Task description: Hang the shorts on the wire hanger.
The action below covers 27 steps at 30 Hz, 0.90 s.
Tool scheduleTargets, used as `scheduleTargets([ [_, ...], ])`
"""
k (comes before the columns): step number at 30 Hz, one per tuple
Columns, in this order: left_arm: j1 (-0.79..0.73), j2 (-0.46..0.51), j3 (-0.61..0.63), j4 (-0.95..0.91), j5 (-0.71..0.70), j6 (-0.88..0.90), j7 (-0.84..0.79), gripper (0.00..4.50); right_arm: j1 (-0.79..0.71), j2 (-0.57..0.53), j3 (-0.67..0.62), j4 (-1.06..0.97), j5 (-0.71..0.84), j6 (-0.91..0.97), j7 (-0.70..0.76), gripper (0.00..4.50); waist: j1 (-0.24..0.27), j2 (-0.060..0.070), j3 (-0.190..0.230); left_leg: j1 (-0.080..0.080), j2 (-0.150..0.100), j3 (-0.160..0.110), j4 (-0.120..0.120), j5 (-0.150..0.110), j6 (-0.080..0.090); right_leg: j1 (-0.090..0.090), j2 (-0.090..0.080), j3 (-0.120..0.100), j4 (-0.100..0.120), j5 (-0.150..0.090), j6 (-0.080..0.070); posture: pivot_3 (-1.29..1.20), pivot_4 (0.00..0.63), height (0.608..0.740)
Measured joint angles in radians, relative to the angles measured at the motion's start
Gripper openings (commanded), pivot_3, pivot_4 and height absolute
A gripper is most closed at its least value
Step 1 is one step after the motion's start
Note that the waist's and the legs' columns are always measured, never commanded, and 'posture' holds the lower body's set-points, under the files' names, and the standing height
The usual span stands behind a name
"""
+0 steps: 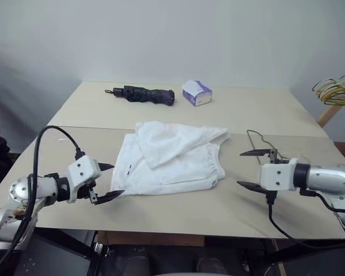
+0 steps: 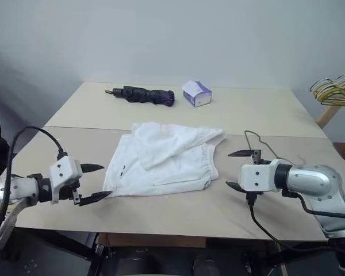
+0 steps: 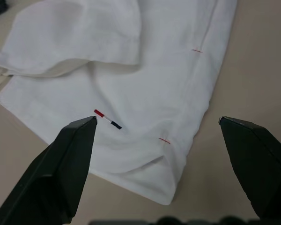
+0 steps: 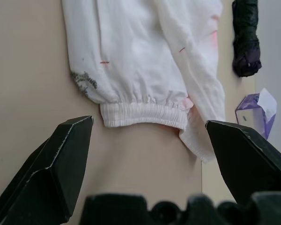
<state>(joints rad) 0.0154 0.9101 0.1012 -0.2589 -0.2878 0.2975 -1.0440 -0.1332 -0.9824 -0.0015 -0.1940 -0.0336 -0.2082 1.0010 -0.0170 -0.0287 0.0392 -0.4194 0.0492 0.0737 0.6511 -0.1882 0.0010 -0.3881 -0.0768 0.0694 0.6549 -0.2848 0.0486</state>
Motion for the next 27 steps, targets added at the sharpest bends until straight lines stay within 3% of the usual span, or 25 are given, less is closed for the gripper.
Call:
scheduleTargets([
  [7,-0.037,0.016,-0.046,0.04,0.051,-0.031,-0.017,4.5,-0.087,0.01,0.128,0.035,-0.075,-0.008,0.04,4.48,-0.013,0.0,0.0,0.0,0.0,0.0,0.0,0.0,0.0,0.0,0.0,0.0,0.001,0.0,0.0,-0.02,0.0,0.74],
  [19,-0.023,0.035,-0.032,0.029,0.037,-0.028,-0.044,4.5,-0.333,0.212,0.357,0.403,-0.355,-0.134,-0.095,4.48,-0.028,0.0,0.0,-0.002,0.0,0.001,-0.001,0.005,0.007,0.0,0.001,0.0,0.003,0.003,0.005,0.02,0.0,0.74],
  [22,-0.004,0.039,-0.024,0.025,0.033,-0.023,-0.045,4.5,-0.372,0.233,0.378,0.473,-0.377,-0.158,-0.114,3.9,-0.027,0.0,0.0,-0.001,0.0,0.001,-0.001,0.005,0.007,0.0,0.001,0.0,0.003,0.003,0.004,0.04,0.0,0.74],
  [27,0.013,0.049,-0.012,0.018,0.046,-0.018,-0.039,4.5,-0.376,0.258,0.387,0.514,-0.38,-0.178,-0.127,2.34,-0.025,0.0,0.0,0.0,0.0,0.001,-0.001,0.004,0.007,0.001,0.0,0.0,0.003,0.003,0.004,0.04,0.0,0.74],
])
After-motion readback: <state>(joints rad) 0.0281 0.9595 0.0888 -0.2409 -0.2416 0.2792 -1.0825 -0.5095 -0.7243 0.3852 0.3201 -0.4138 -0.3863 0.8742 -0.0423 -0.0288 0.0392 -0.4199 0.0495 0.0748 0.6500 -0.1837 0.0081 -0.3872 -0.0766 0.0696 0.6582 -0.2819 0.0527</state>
